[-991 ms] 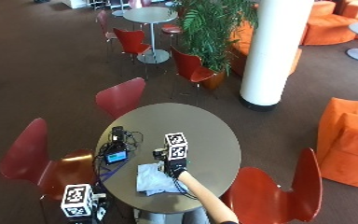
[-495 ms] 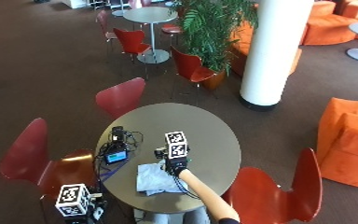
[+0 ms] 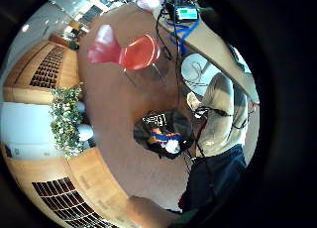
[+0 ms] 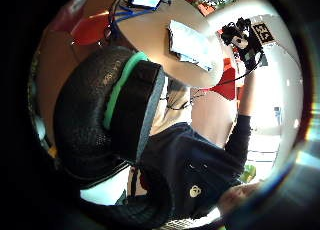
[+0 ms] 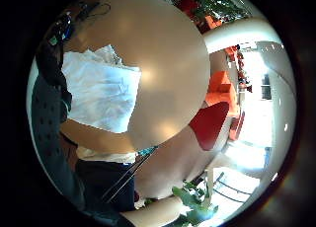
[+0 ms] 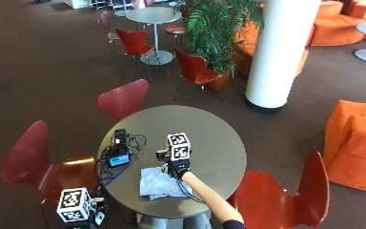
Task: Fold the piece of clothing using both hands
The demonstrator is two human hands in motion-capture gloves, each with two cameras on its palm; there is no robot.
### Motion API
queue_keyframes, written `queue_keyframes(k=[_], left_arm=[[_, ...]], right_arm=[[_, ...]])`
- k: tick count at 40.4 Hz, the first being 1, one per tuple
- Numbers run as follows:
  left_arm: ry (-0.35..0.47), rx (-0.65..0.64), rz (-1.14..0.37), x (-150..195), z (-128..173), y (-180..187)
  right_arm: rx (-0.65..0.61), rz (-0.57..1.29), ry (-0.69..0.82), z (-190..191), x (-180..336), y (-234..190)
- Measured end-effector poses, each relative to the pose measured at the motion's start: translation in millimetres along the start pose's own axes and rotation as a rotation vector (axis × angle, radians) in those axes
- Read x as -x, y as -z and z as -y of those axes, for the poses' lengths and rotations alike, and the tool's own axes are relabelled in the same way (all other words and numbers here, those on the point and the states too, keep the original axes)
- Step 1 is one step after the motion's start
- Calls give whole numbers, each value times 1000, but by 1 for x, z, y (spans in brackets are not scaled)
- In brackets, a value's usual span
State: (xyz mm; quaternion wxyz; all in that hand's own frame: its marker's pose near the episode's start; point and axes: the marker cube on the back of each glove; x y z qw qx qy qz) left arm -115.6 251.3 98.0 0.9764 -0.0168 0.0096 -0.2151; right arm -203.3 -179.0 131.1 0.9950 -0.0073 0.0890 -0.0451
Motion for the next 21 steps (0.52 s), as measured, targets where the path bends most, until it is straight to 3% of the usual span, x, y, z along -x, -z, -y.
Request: queue_keyframes(k=[21], left_arm=[[-13,-14,22,-10,-2,6]], right_arm=[[-28,6,-12,-21,-8,16]])
